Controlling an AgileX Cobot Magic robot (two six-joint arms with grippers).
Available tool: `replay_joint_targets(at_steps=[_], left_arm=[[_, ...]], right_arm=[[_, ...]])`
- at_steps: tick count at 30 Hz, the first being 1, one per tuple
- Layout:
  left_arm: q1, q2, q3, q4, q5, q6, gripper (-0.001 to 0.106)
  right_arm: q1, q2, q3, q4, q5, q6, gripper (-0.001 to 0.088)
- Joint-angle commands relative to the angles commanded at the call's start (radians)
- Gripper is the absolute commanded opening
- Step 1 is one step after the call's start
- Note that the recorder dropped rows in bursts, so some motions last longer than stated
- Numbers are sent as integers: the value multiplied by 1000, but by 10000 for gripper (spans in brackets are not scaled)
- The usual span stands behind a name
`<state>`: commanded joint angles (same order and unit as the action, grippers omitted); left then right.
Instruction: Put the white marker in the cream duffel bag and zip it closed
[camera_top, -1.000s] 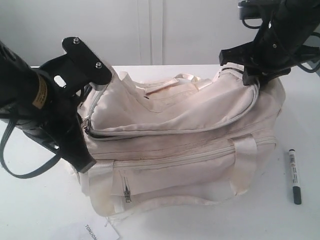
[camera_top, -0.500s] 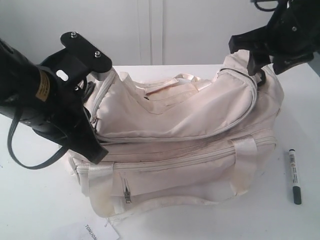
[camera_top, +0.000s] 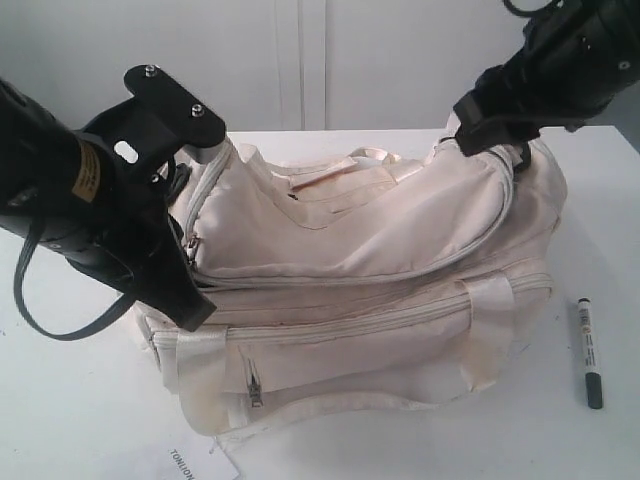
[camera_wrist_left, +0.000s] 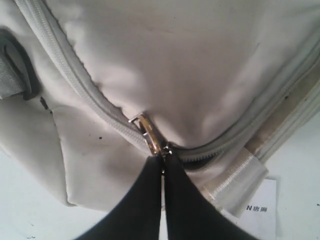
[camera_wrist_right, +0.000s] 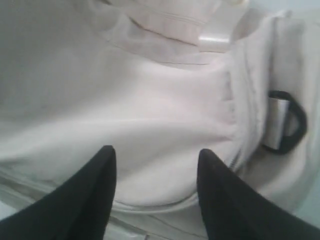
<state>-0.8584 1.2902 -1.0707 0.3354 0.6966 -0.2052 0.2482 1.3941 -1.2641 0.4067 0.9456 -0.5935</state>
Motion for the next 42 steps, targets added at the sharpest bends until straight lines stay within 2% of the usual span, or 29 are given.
replay_joint_targets(at_steps=[4,7,13,27,29,39,42], left_arm=[[0,0,0,16,0,29,0],[0,0,0,75,0,52,0],[0,0,0,168,5,62,0],[0,0,0,204,10,62,0],[0,0,0,207,10,65,0],[0,0,0,203,3,65,0],[0,0,0,201,2,65,0]], right_arm=[[0,-17,52,100,-6,-138,472],[0,-33,89,168,-16,-244,472],[11,-58,155,240,-87,-321,472],[156,-65,188,181,-147,-346,472],[195,-65,205,181,-162,-346,472],[383,-65,319,141,-416,-359,473],[428,-65,344,141,-497,-417,473]])
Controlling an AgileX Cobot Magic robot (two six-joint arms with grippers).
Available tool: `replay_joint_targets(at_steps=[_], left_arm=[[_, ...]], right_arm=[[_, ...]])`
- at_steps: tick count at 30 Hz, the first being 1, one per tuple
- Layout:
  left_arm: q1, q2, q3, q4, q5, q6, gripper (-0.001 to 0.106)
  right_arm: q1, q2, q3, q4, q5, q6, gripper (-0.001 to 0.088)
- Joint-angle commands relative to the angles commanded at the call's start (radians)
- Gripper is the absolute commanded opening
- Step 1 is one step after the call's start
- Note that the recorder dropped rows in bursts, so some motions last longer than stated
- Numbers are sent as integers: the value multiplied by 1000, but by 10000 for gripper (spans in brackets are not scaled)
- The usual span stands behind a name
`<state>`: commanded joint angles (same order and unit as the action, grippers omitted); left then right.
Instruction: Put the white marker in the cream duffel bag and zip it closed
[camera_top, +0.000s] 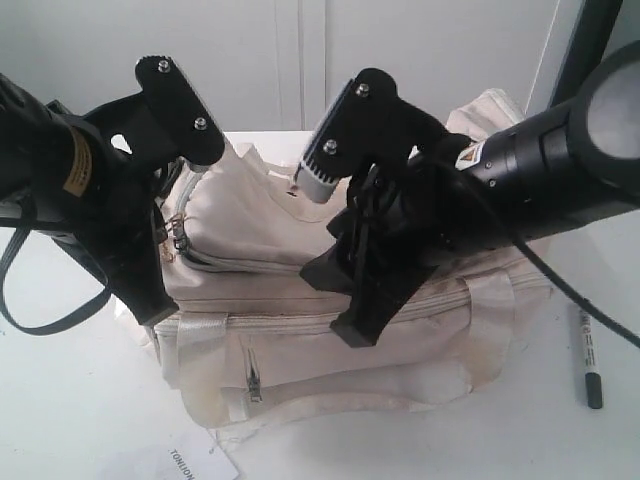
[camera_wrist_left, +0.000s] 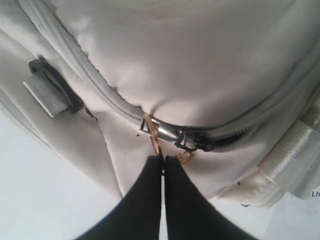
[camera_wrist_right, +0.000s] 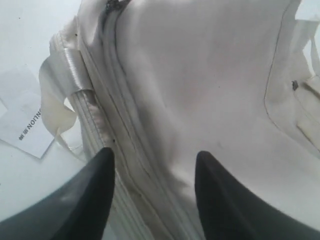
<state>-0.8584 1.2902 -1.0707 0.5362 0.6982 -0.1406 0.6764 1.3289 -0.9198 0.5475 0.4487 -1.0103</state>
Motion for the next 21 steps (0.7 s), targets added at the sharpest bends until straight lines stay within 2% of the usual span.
replay_joint_targets(at_steps=[9,16,21], left_arm=[[0,0,0,-8,-18,-2,0],[0,0,0,-12,-36,-2,0],[0,2,0,-41,-48,-2,0]], right_arm=[[73,25,2,2,-84,-168,537],[84,96,2,2,-162,-172,536],[86,133,2,26,-161,-170,479]])
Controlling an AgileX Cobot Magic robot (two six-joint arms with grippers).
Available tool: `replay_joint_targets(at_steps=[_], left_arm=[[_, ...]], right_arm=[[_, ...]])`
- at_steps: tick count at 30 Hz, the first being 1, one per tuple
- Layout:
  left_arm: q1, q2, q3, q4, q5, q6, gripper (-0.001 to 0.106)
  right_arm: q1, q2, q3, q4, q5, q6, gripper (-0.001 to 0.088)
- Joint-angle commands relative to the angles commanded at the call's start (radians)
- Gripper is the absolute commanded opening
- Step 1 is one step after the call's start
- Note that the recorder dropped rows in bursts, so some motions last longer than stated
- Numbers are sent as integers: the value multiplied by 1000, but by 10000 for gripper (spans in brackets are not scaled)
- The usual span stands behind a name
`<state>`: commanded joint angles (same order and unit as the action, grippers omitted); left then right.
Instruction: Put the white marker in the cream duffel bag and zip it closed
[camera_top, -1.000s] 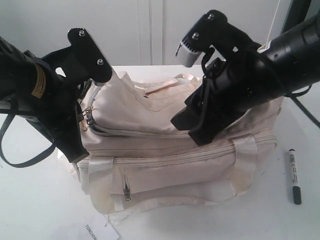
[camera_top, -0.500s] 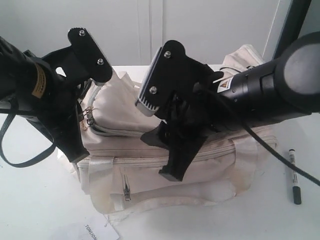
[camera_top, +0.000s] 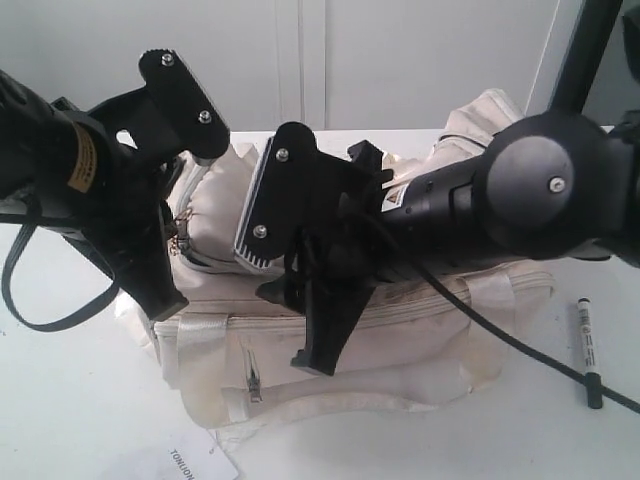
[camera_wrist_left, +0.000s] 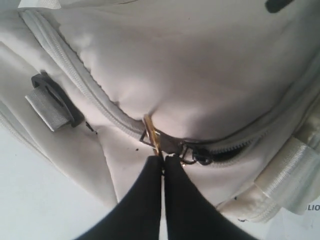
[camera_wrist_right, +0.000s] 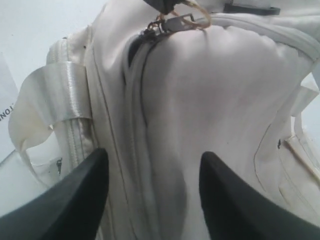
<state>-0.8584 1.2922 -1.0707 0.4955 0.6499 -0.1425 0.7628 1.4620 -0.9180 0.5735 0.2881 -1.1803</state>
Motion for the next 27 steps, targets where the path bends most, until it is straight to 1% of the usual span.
replay_joint_targets(at_steps=[4,7,9,10,14,17,22,27], left_arm=[[0,4,0,-12,-5,0,0],[0,6,0,-12,-7,0,0],[0,6,0,-15,-12,0,0],[0,6,0,-15,-12,0,0],[0,6,0,-15,-12,0,0],[0,6,0,8,4,9,0],[0,6,0,101,43,12,0],[0,6,0,166,70,12,0]], right_arm=[[5,7,0,106,-25,-4,409],[5,7,0,118,-23,-4,353],[5,7,0,118,-16,-4,286],[5,7,0,118,-13,-4,238],[5,7,0,118,-5,-4,13],[5,7,0,118,11,-4,0],[5,-7,0,111,21,-4,0],[5,-29,0,106,19,-4,0]])
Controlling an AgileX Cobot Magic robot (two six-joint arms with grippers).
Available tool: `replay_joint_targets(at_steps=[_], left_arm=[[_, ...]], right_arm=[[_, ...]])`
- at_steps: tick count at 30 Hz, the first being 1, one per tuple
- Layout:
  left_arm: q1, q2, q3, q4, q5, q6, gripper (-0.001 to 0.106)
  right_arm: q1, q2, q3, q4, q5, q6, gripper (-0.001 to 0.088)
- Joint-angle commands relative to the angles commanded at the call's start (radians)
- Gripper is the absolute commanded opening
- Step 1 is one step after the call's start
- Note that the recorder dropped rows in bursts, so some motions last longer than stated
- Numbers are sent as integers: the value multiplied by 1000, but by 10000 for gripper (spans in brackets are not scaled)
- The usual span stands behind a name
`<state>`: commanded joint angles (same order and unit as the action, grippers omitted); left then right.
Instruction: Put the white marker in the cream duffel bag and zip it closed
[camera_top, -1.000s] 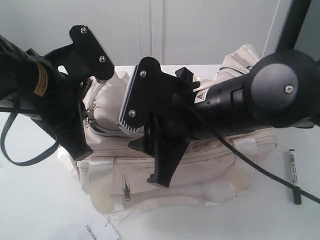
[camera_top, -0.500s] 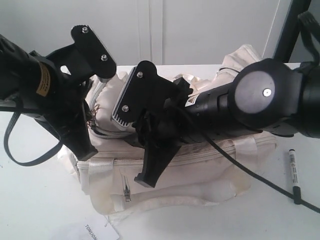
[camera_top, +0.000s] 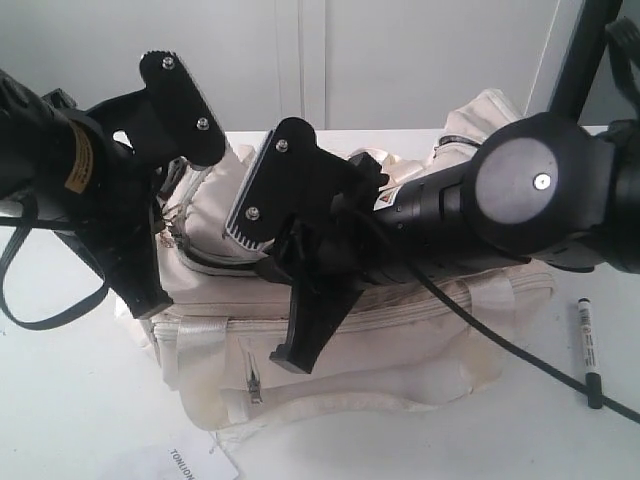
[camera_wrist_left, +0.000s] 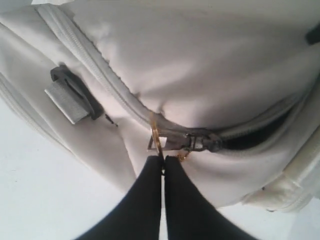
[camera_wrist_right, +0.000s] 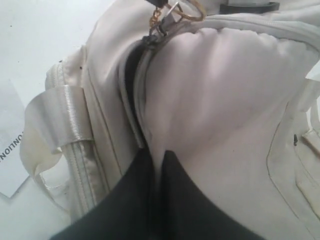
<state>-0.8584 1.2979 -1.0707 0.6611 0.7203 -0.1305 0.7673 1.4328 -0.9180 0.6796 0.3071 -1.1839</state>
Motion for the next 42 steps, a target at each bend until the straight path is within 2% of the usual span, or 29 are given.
replay_joint_targets(at_steps=[21,31,36,42], left_arm=[[0,29,0,198,12,0,0],[0,88,0,244,12,0,0],[0,89,0,277,6,0,0],[10,89,0,337,-17,-22,0]], right_arm=[[0,-21,0,-3,84,0,0],[0,-51,0,-3,48,2,0],[0,-44,0,1,-18,72,0],[0,-16,0,5,-22,91,0]])
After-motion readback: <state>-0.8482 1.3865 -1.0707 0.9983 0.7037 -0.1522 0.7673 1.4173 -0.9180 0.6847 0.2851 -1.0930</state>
